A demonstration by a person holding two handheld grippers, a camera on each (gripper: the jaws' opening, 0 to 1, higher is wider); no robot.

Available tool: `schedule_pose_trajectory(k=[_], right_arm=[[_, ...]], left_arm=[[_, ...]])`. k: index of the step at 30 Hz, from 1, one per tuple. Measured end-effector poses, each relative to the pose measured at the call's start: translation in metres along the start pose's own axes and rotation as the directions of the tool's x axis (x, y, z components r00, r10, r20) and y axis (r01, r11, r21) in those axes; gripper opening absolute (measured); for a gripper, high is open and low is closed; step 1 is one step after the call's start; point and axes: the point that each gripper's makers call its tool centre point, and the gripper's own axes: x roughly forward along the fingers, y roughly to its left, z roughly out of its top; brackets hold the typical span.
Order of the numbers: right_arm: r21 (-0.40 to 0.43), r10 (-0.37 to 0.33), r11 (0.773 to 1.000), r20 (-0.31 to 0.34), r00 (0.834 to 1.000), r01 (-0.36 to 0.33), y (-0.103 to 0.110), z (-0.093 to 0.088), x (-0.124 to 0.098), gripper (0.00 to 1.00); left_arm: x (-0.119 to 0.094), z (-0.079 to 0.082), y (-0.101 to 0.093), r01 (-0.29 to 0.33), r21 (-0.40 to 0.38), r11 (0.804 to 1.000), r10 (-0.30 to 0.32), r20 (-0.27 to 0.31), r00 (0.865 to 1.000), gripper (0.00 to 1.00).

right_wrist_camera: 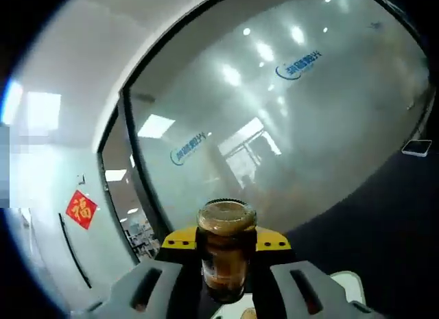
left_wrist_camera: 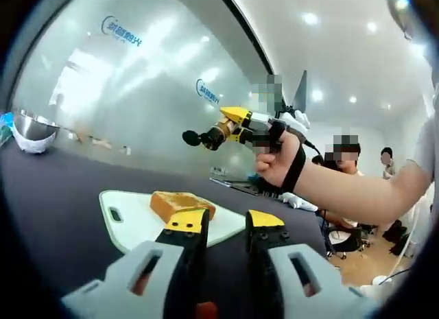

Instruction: Sprinkle pepper

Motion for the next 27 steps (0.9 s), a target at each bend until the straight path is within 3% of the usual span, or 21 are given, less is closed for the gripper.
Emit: schedule_pose_trajectory(k=[5, 7, 9, 11, 12, 14, 17, 21, 22, 24, 25, 26, 27], right_arm=[[-0.004, 0.001, 1.000, 0.003, 1.000, -0.001, 0.001, 0.002, -0.007, 0.21], [0.106, -0.014, 0.994, 0.036, 0.999, 0.011, -0.010, 0.010, -0.008, 0.21], [0.287, -0.033, 0.958, 0.080, 0.996, 0.009, -0.034, 0.019, -0.006, 0.21], [0.422, -0.051, 0.906, 0.095, 0.994, 0.006, -0.036, 0.014, -0.019, 0.21], [0.493, -0.051, 0.870, 0.103, 0.993, -0.006, -0.042, 0.013, -0.020, 0.21], [0.636, -0.063, 0.771, 0.121, 0.991, -0.028, -0.054, 0.010, -0.022, 0.21], [0.793, -0.071, 0.605, 0.142, 0.987, -0.071, -0.069, 0.000, -0.026, 0.21], [0.912, -0.080, 0.395, 0.157, 0.984, -0.114, -0.076, -0.016, -0.032, 0.21], [0.926, -0.081, 0.354, 0.169, 0.982, -0.130, -0.077, -0.018, -0.033, 0.21], [0.941, -0.054, 0.304, 0.173, 0.983, -0.149, -0.071, -0.022, -0.035, 0.21], [0.947, -0.063, 0.285, 0.175, 0.982, -0.151, -0.071, -0.024, -0.037, 0.21], [0.946, -0.066, 0.281, 0.184, 0.981, -0.159, -0.069, -0.024, -0.039, 0.21], [0.950, -0.052, 0.259, 0.195, 0.979, -0.175, -0.066, -0.023, -0.040, 0.21]], left_arm=[[0.001, -0.001, -0.001, 0.007, 0.003, 1.000, -0.007, -0.003, 1.000, 0.15], [0.001, -0.002, 0.000, 0.010, 0.004, 1.000, -0.010, -0.006, 1.000, 0.15], [0.001, -0.002, 0.000, 0.010, 0.005, 1.000, -0.010, -0.005, 1.000, 0.15], [0.000, -0.002, 0.000, 0.010, 0.007, 1.000, -0.010, -0.004, 1.000, 0.15], [0.000, -0.001, 0.000, 0.011, 0.010, 1.000, -0.011, -0.002, 1.000, 0.15], [0.000, -0.002, 0.001, 0.006, 0.017, 1.000, -0.006, -0.007, 1.000, 0.16], [0.001, -0.001, -0.002, 0.013, 0.023, 1.000, -0.013, -0.002, 1.000, 0.24], [0.002, -0.004, -0.007, 0.014, 0.072, 0.997, -0.013, -0.016, 1.000, 0.24], [0.002, -0.004, -0.008, 0.016, 0.080, 0.997, -0.014, -0.020, 1.000, 0.24], [0.003, -0.006, -0.010, 0.015, 0.093, 0.996, -0.012, -0.030, 0.999, 0.24], [0.003, -0.006, -0.010, 0.015, 0.096, 0.995, -0.012, -0.031, 0.999, 0.24], [0.003, -0.006, -0.010, 0.016, 0.097, 0.995, -0.013, -0.032, 0.999, 0.24], [0.003, -0.006, -0.010, 0.016, 0.097, 0.995, -0.013, -0.032, 0.999, 0.24]])
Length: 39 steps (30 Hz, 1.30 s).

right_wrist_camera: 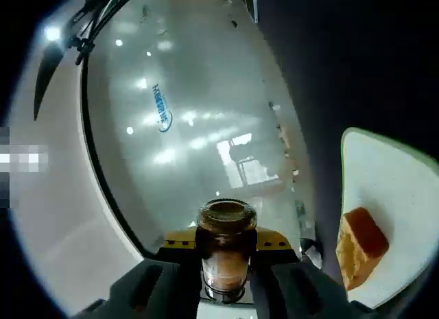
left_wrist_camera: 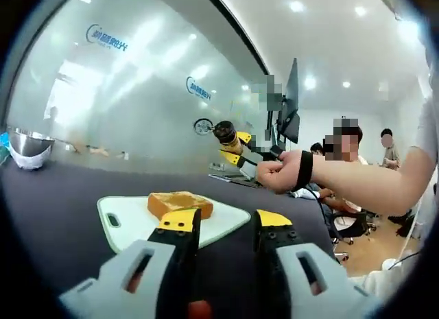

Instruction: Sprinkle pepper

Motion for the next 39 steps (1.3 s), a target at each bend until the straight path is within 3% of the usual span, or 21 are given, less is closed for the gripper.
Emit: schedule_pose_trajectory(k=[6, 9, 10, 16, 18, 19, 24, 27, 29, 33, 39], right_arm=[[0.107, 0.057, 0.993, 0.007, 0.998, -0.058, 0.014, -0.010, -0.011, 0.21], [0.091, 0.082, 0.992, 0.015, 0.997, -0.083, 0.025, -0.025, -0.024, 0.21], [0.125, 0.068, 0.990, -0.022, 0.997, -0.065, 0.021, -0.035, -0.028, 0.21], [0.286, 0.110, 0.953, -0.005, 0.994, -0.104, 0.015, -0.055, -0.054, 0.21], [0.294, 0.105, 0.950, 0.003, 0.995, -0.101, 0.008, -0.057, -0.062, 0.21], [0.323, 0.078, 0.943, 0.026, 0.997, -0.083, 0.002, -0.056, -0.066, 0.21], [0.418, 0.091, 0.902, 0.049, 0.995, -0.103, -0.014, -0.066, -0.083, 0.21], [0.465, 0.094, 0.880, 0.025, 0.995, -0.095, -0.025, -0.079, -0.088, 0.21], [0.448, 0.091, 0.890, 0.012, 0.996, -0.087, -0.026, -0.088, -0.089, 0.21], [0.470, 0.097, 0.879, -0.021, 0.995, -0.076, -0.029, -0.109, -0.091, 0.21], [0.475, 0.080, 0.878, -0.036, 0.996, -0.053, -0.035, -0.121, -0.092, 0.22]], left_arm=[[0.000, -0.001, 0.001, -0.004, -0.004, 1.000, 0.004, -0.001, 1.000, 0.24], [0.000, 0.000, -0.001, -0.005, 0.003, 1.000, 0.005, 0.001, 1.000, 0.24], [-0.001, 0.002, -0.003, 0.002, -0.005, 1.000, -0.002, 0.009, 1.000, 0.24], [-0.003, 0.013, -0.007, 0.031, -0.019, 0.999, -0.030, 0.065, 0.997, 0.32], [-0.005, 0.020, -0.006, 0.031, -0.025, 0.999, -0.029, 0.094, 0.995, 0.33], [-0.006, 0.022, -0.006, 0.033, -0.031, 0.999, -0.029, 0.105, 0.994, 0.33], [-0.006, 0.034, -0.005, 0.053, -0.069, 0.996, -0.042, 0.152, 0.987, 0.40], [-0.006, 0.035, -0.010, 0.072, -0.048, 0.996, -0.063, 0.159, 0.985, 0.44], [-0.005, 0.036, -0.011, 0.080, -0.038, 0.996, -0.072, 0.161, 0.984, 0.47], [-0.005, 0.047, -0.025, 0.134, -0.025, 0.991, -0.127, 0.190, 0.974, 0.52], [-0.003, 0.048, -0.039, 0.149, 0.032, 0.988, -0.152, 0.170, 0.974, 0.52]])
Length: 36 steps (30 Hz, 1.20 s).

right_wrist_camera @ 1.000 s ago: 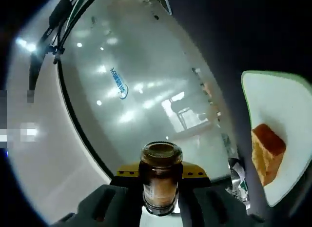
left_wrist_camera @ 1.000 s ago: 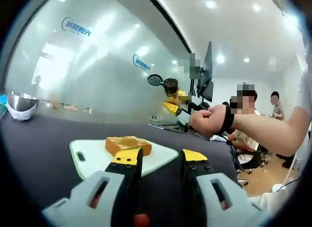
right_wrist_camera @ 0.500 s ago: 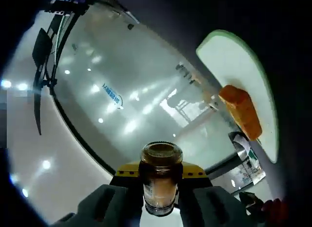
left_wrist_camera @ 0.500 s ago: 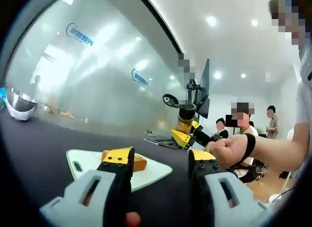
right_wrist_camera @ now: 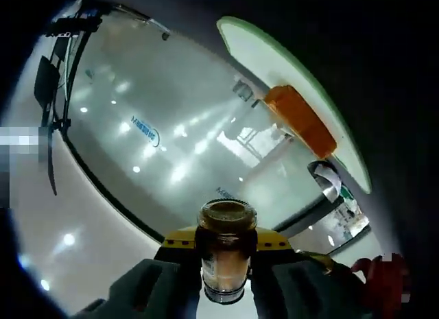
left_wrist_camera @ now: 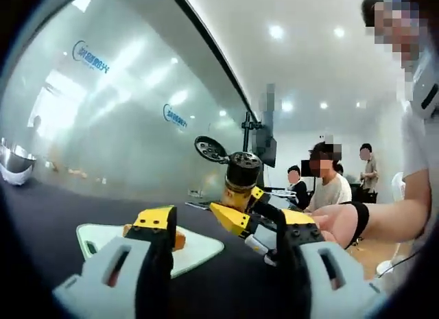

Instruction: Sprinkle pepper

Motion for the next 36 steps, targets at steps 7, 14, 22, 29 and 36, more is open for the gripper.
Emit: schedule_pose_trajectory(k=[7, 14, 22, 29, 36], right_arm=[[0.040, -0.014, 0.999, -0.048, 0.999, 0.016, -0.011, -0.025, 0.002, 0.22], [0.057, -0.028, 0.998, -0.073, 0.997, 0.032, -0.025, -0.040, -0.002, 0.22], [0.079, -0.039, 0.996, -0.103, 0.994, 0.048, -0.032, -0.059, -0.001, 0.22], [0.098, -0.040, 0.994, -0.111, 0.993, 0.051, -0.038, -0.063, -0.003, 0.22], [0.107, -0.027, 0.993, -0.111, 0.993, 0.039, -0.038, -0.064, -0.003, 0.22]], left_arm=[[0.010, 0.011, -0.004, 0.023, 0.026, 0.999, -0.023, 0.005, 1.000, 0.56], [0.016, 0.023, -0.006, 0.035, 0.067, 0.997, -0.036, 0.024, 0.999, 0.59], [0.024, 0.026, -0.013, 0.046, 0.122, 0.992, -0.049, 0.020, 0.999, 0.49], [0.024, 0.025, -0.012, 0.048, 0.195, 0.980, -0.049, -0.004, 0.999, 0.40], [0.023, 0.029, -0.014, 0.053, 0.173, 0.983, -0.058, 0.025, 0.998, 0.27]])
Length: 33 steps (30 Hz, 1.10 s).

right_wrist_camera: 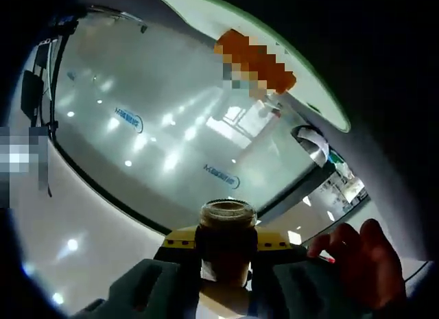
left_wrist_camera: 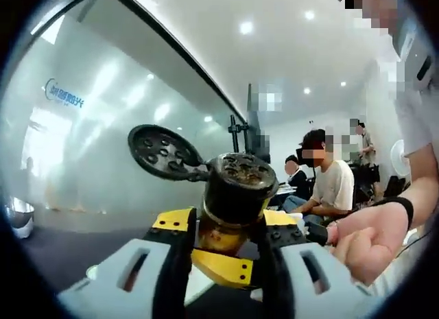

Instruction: Sprinkle pepper

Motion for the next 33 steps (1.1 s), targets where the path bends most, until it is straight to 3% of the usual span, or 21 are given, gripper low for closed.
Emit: schedule_pose_trajectory(k=[8, 17, 23, 26, 31, 33], right_arm=[[-0.012, 0.001, 1.000, -0.022, 1.000, -0.001, 0.003, -0.010, 0.001, 0.22], [0.014, -0.009, 1.000, -0.045, 0.999, 0.010, -0.003, -0.014, -0.002, 0.23], [0.025, 0.001, 1.000, -0.014, 1.000, 0.000, -0.007, -0.011, -0.005, 0.24], [-0.016, -0.005, 1.000, 0.066, 0.998, 0.006, -0.008, -0.004, -0.004, 0.25], [-0.054, -0.014, 0.998, 0.049, 0.999, 0.016, -0.009, -0.006, -0.004, 0.27], [-0.078, 0.013, 0.997, 0.045, 0.999, -0.010, -0.004, -0.007, -0.003, 0.30]], left_arm=[[-0.001, 0.010, -0.003, 0.012, 0.024, 1.000, -0.012, 0.018, 1.000, 0.24], [-0.005, 0.008, -0.001, 0.037, 0.011, 0.999, -0.037, -0.032, 0.999, 0.19], [-0.007, 0.005, -0.001, 0.034, 0.007, 0.999, -0.034, -0.043, 0.999, 0.18], [-0.008, 0.003, 0.001, 0.037, 0.014, 0.999, -0.036, -0.062, 0.997, 0.18], [-0.010, 0.006, 0.003, 0.033, 0.040, 0.999, -0.030, -0.065, 0.997, 0.18], [-0.011, 0.006, 0.004, 0.034, 0.044, 0.998, -0.031, -0.065, 0.997, 0.18]])
